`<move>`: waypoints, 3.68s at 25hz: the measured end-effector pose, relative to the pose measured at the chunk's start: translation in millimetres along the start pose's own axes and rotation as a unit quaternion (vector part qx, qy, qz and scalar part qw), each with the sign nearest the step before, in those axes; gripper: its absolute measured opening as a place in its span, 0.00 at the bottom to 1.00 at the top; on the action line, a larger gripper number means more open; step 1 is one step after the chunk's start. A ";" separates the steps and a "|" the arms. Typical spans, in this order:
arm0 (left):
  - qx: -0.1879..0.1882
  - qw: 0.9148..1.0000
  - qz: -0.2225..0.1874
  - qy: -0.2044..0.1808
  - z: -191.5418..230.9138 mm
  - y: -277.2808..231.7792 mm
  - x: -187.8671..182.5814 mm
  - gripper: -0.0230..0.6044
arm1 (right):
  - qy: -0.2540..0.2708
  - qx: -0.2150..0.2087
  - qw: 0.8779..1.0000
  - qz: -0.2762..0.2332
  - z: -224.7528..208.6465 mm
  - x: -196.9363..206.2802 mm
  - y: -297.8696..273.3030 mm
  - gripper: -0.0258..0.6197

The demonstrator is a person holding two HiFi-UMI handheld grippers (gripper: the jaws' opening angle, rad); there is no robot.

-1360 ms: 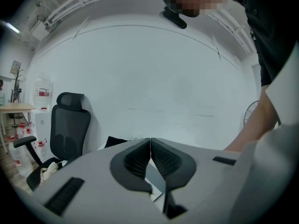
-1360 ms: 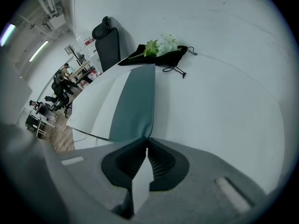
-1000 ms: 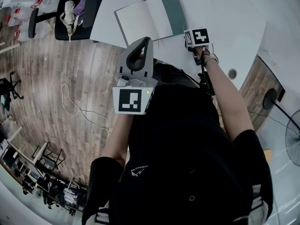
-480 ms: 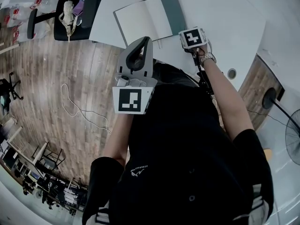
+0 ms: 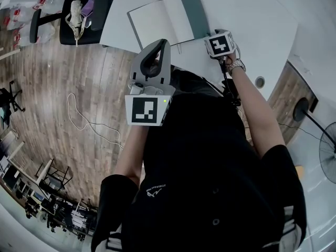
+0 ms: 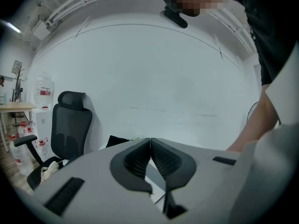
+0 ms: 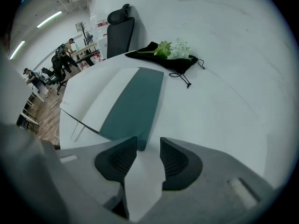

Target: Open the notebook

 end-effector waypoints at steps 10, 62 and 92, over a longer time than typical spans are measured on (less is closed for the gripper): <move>-0.006 1.000 0.000 -0.001 2.2 3.3 -0.7 0.05 | -0.026 -0.053 0.995 -0.082 16.7 -24.7 2.1 0.23; 0.070 0.997 0.044 -0.008 107.5 48.8 -8.6 0.05 | -0.138 -0.091 0.940 -0.300 107.4 -91.1 187.3 0.05; 0.057 0.998 0.010 -0.025 142.0 71.1 -36.3 0.05 | -0.142 -0.099 0.888 -0.426 128.8 -99.6 272.8 0.05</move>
Point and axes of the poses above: the fingertips, and each gripper's own axes: y backward along the fingers, z to its left, x out of its underside, the point moved 6 cm from there along y, backward along the fingers, and after that the axes turned 8 degrees about x, right-handed, at the moved point
